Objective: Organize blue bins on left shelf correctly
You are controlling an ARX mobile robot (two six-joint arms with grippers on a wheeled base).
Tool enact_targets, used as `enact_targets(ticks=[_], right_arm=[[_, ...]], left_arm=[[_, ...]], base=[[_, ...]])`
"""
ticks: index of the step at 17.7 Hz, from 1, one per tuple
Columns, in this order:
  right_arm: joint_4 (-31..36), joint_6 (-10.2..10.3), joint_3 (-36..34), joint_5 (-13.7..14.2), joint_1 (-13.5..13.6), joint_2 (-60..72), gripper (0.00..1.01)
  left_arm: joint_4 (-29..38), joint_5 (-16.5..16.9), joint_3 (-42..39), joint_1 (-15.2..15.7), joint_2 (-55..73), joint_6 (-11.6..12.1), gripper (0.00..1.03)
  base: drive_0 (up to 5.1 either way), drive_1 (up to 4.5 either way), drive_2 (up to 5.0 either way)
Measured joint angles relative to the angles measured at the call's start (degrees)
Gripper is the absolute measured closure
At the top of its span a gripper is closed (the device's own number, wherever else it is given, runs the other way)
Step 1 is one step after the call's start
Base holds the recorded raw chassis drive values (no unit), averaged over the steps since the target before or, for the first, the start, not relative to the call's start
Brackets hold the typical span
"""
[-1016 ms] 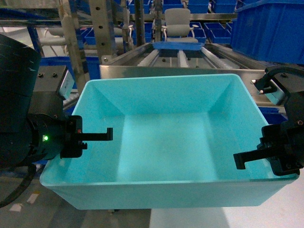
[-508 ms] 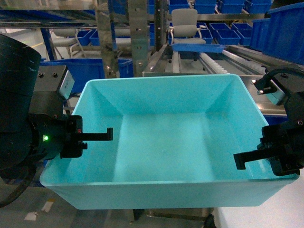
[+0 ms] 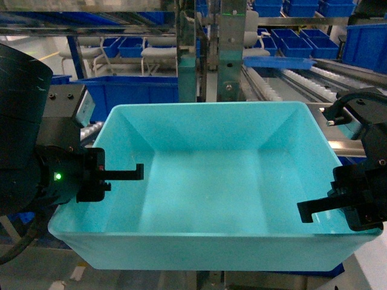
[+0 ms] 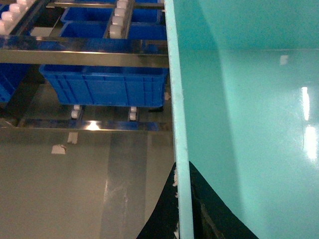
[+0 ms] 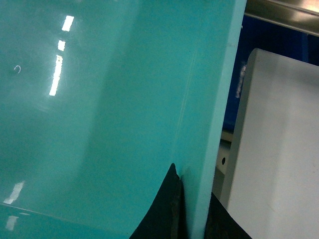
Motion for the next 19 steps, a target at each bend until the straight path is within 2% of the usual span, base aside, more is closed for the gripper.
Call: enact_targets(ticks=[5,8,10,19], right_arm=[[-0.6,0.4,-0.6,0.2,0.0,-0.2,0.99],[1.1,-0.2,0.1,0.0,0.0,0.0,0.99],[0.7,-0.3,0.1,0.3,-0.1,0.0,0.99],[0.8,-0.3,0.1,0.0,0.0,0.0,0.99]], left_arm=[[0.3,0.1,-0.1,-0.3,0.1,0.5,1.01],[0.6,-0.1,-0.1,0.0,0.1,0.5,1.01],[0.4,-0.3,-0.1,-0.2,0.0,0.5,1.01],[0.4,-0.2,-0.1,-0.1,0.0,0.5,1.01]], base=[[-4.2,3.20,2.9],[-3.3,-0.96,5.0],[-4.7,2.39,2.6],[-3.5,4.82,-1.3]])
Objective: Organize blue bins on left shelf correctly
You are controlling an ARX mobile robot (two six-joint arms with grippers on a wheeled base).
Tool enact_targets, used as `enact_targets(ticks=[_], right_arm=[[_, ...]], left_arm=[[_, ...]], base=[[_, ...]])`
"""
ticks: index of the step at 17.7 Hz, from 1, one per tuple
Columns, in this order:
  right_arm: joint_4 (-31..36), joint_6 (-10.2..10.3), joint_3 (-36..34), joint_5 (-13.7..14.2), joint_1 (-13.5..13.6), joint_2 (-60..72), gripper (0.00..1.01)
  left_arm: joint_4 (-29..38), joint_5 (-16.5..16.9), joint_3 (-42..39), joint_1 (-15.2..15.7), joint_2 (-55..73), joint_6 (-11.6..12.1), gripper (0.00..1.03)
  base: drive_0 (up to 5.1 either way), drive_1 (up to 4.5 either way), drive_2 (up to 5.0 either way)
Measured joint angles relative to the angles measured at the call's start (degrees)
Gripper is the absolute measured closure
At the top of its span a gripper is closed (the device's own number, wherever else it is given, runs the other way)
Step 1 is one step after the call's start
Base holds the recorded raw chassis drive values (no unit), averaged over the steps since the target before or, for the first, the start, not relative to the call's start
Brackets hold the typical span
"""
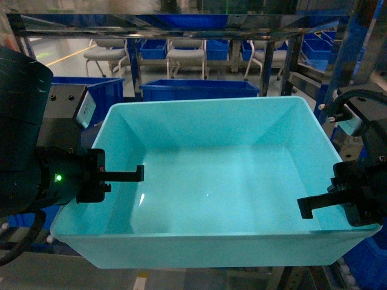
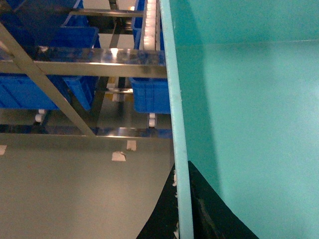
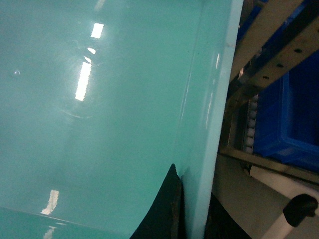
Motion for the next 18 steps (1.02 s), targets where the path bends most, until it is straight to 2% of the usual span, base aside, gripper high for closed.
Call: enact_targets(ticks=[11,18], right_arm=[[0.0,0.0,0.0,0.0,0.0,0.0,0.99],[0.0,0.0,0.0,0.1,0.3,0.0,0.99]], left_arm=[[0.0,0.1,0.0,0.0,0.0,0.0,1.01],[0.0,0.1,0.0,0.1,0.0,0.0,1.01]], base=[[-3.3,4.93,-1.6],[0.5,-0.29,-0.3]])
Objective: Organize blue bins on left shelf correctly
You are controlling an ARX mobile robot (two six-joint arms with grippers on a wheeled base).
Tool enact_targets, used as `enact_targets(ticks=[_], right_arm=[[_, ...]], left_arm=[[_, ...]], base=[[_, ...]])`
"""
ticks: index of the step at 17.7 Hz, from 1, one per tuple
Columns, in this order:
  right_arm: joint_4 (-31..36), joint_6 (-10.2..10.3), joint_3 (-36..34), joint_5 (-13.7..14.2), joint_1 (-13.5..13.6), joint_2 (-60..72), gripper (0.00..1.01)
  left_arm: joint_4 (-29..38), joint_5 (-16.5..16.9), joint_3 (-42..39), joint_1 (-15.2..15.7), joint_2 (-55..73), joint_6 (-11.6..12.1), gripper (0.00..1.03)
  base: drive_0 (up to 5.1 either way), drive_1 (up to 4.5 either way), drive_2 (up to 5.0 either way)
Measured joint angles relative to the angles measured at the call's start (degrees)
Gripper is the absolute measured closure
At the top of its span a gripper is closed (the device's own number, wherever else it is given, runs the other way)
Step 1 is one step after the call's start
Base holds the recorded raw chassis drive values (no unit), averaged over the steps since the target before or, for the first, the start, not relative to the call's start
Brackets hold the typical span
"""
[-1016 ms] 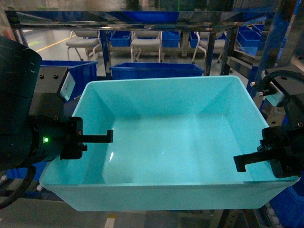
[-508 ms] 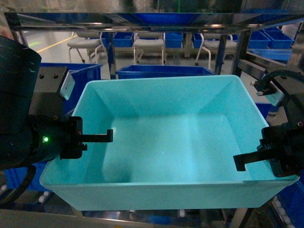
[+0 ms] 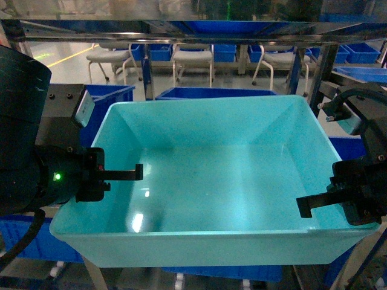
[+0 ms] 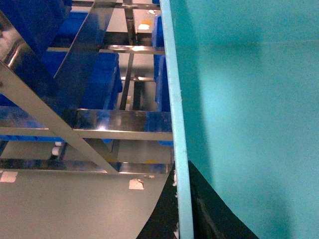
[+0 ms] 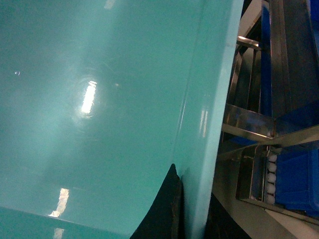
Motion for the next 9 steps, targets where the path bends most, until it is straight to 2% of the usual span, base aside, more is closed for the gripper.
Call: enact_targets(ticks=[7,9], right_arm=[[0.1,0.0,0.0,0.0,0.0,0.0,0.99],[-0.1,0.0,0.0,0.1,-0.4,0.0,0.99]], left_arm=[[-0.1,-0.1,0.0,0.1,0.0,0.0,1.01],[0.0,-0.3,0.0,-0.5,0.0,0.0,1.01]], base=[[4.0,-2.21,-2.2],[0.0,0.00,0.0]])
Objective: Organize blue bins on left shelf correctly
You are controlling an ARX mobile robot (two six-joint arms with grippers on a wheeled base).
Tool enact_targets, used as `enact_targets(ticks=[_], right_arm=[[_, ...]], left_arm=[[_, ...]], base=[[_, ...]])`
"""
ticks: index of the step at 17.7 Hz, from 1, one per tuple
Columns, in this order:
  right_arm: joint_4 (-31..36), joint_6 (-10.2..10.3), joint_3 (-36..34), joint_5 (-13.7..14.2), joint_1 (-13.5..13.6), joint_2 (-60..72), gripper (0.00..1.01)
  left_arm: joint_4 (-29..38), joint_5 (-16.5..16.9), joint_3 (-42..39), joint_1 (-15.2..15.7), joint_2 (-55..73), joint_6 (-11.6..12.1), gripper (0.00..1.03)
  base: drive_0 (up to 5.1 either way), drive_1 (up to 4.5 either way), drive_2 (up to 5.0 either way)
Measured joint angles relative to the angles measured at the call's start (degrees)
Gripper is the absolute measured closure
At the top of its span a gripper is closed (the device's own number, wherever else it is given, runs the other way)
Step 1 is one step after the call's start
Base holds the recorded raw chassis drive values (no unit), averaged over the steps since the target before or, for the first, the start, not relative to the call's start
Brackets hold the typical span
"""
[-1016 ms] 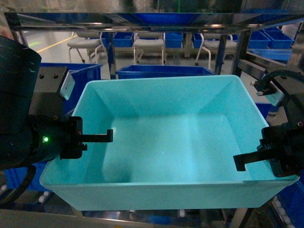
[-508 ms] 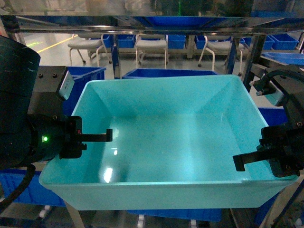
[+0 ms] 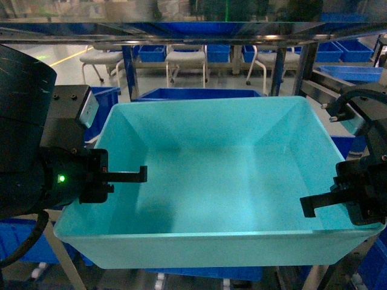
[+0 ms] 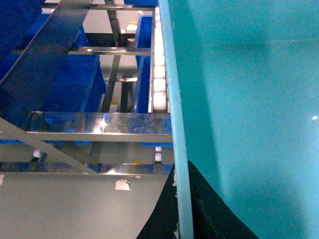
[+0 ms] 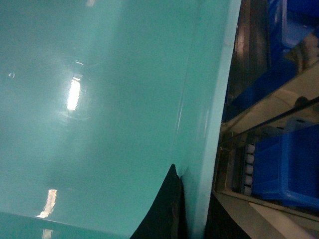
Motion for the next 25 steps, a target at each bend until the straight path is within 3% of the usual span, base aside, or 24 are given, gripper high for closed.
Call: enact_targets(ticks=[7,22,23,24,25], right_arm=[[0.1,0.0,0.0,-0.1,0.1,0.0,0.99],[-3.4,1.6,5.3,0.5,0.1,5.7,0.99],[-5.6,3.3,8.4,0.8,0.6,9.5,0.99],[-7.3,5.7,12.9,1.1,0.8,15.5,0.99],[-10.6,6.8,17.5,1.0,-0.1,21.1,0.99]], left_arm=[[-0.1,0.2,0.0,0.4,0.0,0.0,1.01],[-2.1,2.7,3.8,2.3,4.4,0.2,1.01],[-3.5,4.6,7.4,3.9,8.9,0.9,1.01],[-4.1,4.6,11.7,4.4,13.3,3.1,1.01],[-5.6,5.2,15.8,4.4,18.1,4.0,1.01]], base=[[0.2,3.83,-3.4],[0.0,0.00,0.0],[0.0,0.00,0.0],[0.0,0.00,0.0],[0.0,0.00,0.0]])
